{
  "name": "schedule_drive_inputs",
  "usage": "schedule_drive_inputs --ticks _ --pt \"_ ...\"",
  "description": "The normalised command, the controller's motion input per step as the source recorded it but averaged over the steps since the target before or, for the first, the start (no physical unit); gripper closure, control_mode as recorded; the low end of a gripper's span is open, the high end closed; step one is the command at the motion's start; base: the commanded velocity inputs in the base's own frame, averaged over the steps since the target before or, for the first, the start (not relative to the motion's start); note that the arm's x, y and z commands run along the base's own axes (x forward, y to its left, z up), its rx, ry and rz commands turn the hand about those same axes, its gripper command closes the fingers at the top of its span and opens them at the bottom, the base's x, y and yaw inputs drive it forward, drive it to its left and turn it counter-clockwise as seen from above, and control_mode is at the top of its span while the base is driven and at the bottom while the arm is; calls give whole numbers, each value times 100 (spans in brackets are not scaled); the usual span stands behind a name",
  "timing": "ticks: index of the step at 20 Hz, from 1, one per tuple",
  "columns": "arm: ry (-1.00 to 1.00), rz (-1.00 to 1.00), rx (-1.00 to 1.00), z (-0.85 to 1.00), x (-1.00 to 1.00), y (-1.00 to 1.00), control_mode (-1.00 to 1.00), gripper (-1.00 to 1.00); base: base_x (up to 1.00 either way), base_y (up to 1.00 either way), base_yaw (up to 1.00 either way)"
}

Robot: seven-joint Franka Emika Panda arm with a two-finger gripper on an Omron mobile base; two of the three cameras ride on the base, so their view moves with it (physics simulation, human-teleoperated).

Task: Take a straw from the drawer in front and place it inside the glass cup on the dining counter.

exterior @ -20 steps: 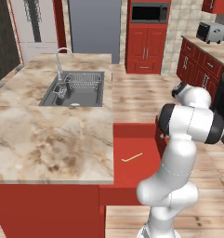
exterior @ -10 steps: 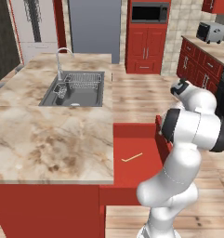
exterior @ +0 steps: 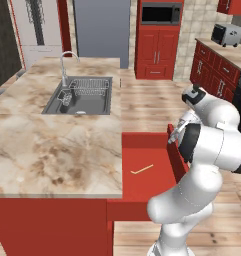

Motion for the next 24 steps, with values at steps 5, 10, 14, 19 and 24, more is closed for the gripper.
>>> schedule_drive_inputs --ticks 5,10,14,19,24 --pt "-14 0 -6 0 0 7 -100 -100 0 0 0" --pt "-12 0 -6 0 0 7 -100 -100 0 0 0" --pt "-6 0 -4 0 0 2 -100 -100 0 0 0" --pt "-2 0 -3 0 4 5 -100 -100 0 0 0" --pt "-4 1 -5 0 0 9 -100 -100 0 0 0"
